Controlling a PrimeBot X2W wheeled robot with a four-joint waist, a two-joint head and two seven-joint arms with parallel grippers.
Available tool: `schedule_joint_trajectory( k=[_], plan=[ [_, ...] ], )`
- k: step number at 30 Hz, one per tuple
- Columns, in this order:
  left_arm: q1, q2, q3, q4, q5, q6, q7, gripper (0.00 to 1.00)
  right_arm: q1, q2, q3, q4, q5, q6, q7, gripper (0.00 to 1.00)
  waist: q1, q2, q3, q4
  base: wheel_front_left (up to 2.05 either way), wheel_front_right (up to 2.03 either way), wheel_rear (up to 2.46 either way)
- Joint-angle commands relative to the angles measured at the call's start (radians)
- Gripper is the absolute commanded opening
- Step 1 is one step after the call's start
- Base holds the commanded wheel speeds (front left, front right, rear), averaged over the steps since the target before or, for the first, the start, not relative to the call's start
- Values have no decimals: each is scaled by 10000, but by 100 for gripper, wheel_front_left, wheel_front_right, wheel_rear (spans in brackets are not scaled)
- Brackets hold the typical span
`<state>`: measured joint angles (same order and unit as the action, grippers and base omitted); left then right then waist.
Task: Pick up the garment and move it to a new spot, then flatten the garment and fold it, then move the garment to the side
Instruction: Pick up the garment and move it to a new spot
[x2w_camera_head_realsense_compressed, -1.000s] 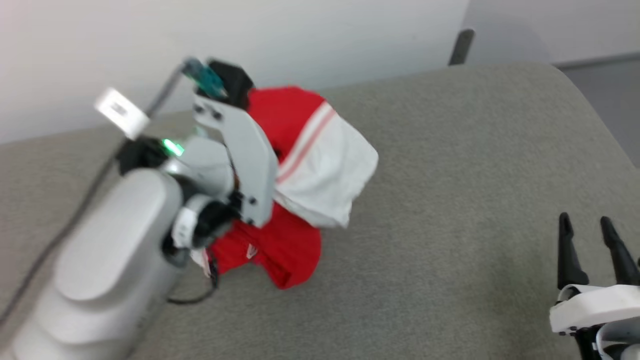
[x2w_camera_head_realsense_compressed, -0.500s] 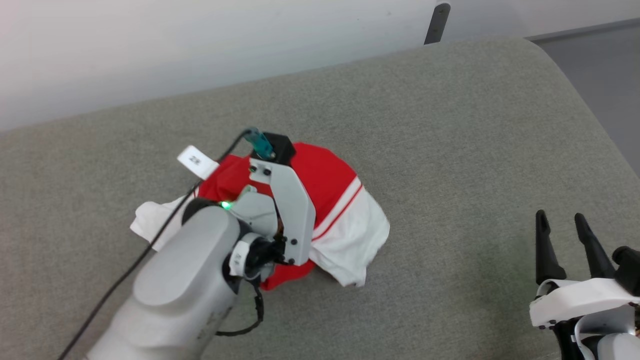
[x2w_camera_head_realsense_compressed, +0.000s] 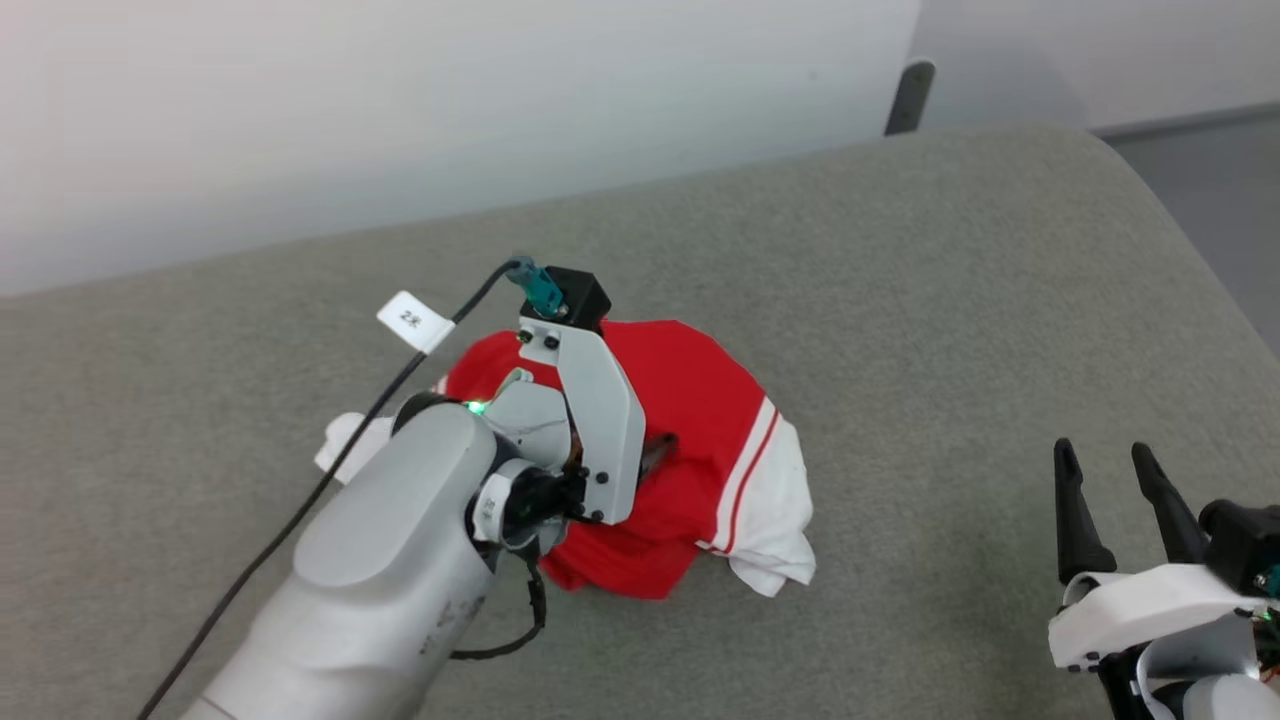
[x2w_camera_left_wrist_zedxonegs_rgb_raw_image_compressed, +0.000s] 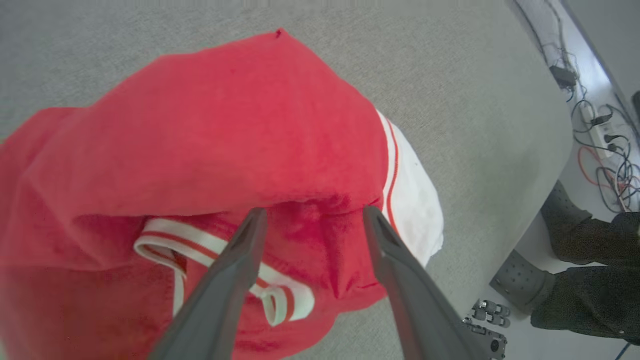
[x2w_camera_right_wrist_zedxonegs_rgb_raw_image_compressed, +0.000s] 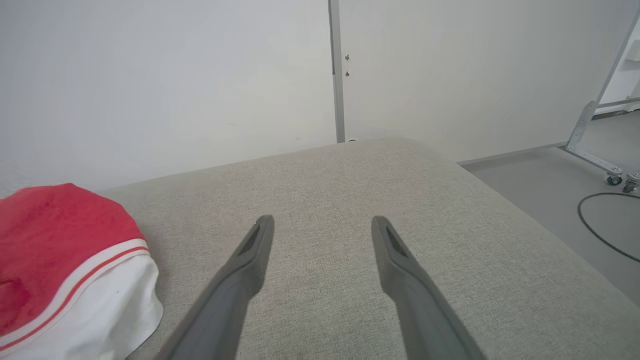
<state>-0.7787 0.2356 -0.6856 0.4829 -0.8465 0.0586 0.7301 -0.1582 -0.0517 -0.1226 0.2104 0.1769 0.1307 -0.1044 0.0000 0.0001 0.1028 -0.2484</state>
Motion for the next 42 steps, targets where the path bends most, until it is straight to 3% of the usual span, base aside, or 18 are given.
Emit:
schedule_joint_trajectory(
  k=[1, 10, 18, 30, 42],
  plan=[
    [-24, 29, 64, -9, -87, -95, -95, 100, 152, 21, -19, -67, -37, 1, 51, 100, 0, -1, -408, 389, 0, 0, 0],
    [517, 617, 486, -766, -52, -752, -1533, 100, 668, 24, -71, -458, -407, 1, 357, 100, 0, -1, -1263, 1369, 0, 0, 0],
    [1594, 1598, 1127, -1891, 219, -948, -3405, 100, 1030, -69, -75, -502, -487, 1, 216, 100, 0, -1, -1790, 2217, 0, 0, 0],
    [4075, 2773, 2164, -3096, 738, -677, -6638, 100, 1457, -241, 109, -257, -256, 1, -349, 100, 0, -1, -2354, 3171, 0, 0, 0],
    [6222, 3429, 2914, -3141, 984, -319, -8951, 100, 1955, -234, -262, -90, -226, 1, -633, 100, 0, -1, -2801, 3822, 0, 0, 0]
  ],
)
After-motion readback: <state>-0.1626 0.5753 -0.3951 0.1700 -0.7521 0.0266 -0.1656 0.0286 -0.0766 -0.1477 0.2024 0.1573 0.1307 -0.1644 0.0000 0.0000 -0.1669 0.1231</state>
